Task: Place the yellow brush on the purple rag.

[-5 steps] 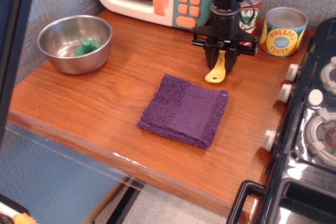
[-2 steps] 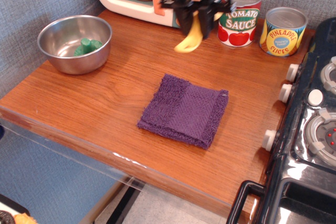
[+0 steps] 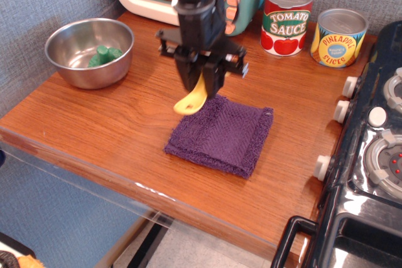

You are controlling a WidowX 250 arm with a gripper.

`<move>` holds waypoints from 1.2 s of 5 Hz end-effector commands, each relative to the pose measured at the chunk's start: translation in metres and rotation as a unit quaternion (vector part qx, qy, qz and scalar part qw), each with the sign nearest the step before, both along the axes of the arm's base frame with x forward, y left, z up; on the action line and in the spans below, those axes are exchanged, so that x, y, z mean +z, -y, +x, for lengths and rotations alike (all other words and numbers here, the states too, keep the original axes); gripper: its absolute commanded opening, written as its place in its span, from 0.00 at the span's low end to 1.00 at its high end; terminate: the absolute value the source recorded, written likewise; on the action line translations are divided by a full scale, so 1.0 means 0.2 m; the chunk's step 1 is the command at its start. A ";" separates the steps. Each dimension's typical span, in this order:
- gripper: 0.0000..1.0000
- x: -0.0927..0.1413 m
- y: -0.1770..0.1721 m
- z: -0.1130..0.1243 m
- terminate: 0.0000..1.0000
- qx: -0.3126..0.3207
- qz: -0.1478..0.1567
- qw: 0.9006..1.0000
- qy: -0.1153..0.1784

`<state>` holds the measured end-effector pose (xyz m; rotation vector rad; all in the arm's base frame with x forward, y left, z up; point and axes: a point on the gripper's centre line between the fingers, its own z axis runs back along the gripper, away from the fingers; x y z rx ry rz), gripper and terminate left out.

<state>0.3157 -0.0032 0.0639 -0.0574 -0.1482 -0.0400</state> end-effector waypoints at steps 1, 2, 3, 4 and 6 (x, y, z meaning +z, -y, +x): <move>0.00 0.02 0.05 -0.02 0.00 -0.016 0.011 0.999 0.033; 0.00 -0.01 0.09 -0.03 0.00 -0.025 0.013 0.999 0.026; 1.00 -0.03 0.09 -0.03 0.00 -0.022 0.024 0.999 0.017; 1.00 -0.02 0.07 -0.01 0.00 -0.018 0.026 0.999 0.013; 1.00 0.28 -0.02 0.00 0.00 -0.024 -0.004 0.999 0.023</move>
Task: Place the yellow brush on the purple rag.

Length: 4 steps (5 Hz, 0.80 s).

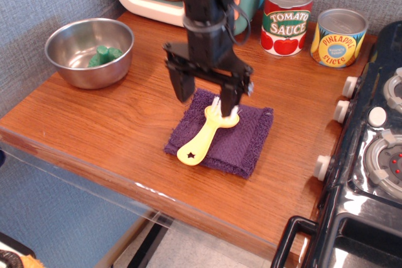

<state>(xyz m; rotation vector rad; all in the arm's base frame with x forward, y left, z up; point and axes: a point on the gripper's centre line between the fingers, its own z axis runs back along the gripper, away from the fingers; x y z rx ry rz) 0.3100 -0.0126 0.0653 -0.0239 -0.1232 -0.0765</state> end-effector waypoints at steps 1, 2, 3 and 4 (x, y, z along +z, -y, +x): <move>1.00 0.26 -0.10 0.05 0.00 -0.009 -0.022 1.000 0.005; 1.00 0.22 -0.13 0.05 0.00 -0.017 -0.010 1.000 -0.014; 1.00 0.22 -0.13 0.05 0.00 -0.017 -0.010 1.000 -0.014; 1.00 0.22 -0.13 0.05 1.00 -0.017 -0.010 1.000 -0.014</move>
